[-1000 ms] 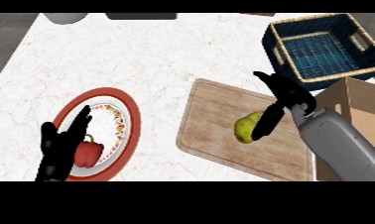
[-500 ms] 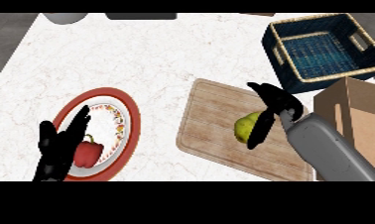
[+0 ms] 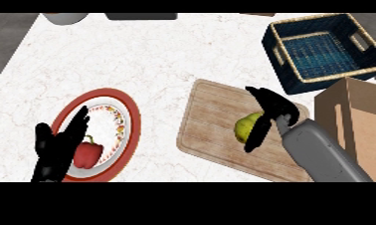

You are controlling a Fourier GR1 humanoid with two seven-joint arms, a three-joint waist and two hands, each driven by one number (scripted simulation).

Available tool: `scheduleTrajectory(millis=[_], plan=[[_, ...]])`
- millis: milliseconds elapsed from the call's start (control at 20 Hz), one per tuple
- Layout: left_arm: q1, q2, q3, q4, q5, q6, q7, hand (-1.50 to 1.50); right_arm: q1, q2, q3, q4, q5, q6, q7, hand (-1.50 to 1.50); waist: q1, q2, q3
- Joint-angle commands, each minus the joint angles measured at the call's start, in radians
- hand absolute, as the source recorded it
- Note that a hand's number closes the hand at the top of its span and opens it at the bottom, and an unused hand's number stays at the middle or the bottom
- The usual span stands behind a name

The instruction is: Pick the pear from the cutting board and place it in the basket

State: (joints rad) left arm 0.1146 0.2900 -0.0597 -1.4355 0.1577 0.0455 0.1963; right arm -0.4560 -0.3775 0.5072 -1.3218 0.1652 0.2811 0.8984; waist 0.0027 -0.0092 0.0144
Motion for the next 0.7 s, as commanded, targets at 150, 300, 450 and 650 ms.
scheduleTrajectory(millis=[150,300,450,650], plan=[[0.065,-0.002,-0.006,0.015,-0.015,-0.012,0.046,0.00,0.074,0.022,0.005,0.020,0.073,-0.017,-0.065,1.50,0.000,0.009,-0.014],[0.078,-0.010,-0.006,-0.003,-0.019,-0.013,0.037,0.00,0.046,0.005,0.029,0.034,0.143,-0.001,-0.146,1.50,0.004,0.009,-0.014],[0.047,-0.044,-0.036,-0.039,-0.048,0.024,0.094,0.00,-0.015,0.026,0.020,0.121,0.189,0.015,-0.168,1.50,0.008,0.010,-0.014],[0.005,-0.047,0.008,0.061,-0.038,0.004,0.060,0.00,0.048,0.000,0.013,0.058,0.223,0.026,-0.203,1.50,-0.003,0.010,-0.015]])
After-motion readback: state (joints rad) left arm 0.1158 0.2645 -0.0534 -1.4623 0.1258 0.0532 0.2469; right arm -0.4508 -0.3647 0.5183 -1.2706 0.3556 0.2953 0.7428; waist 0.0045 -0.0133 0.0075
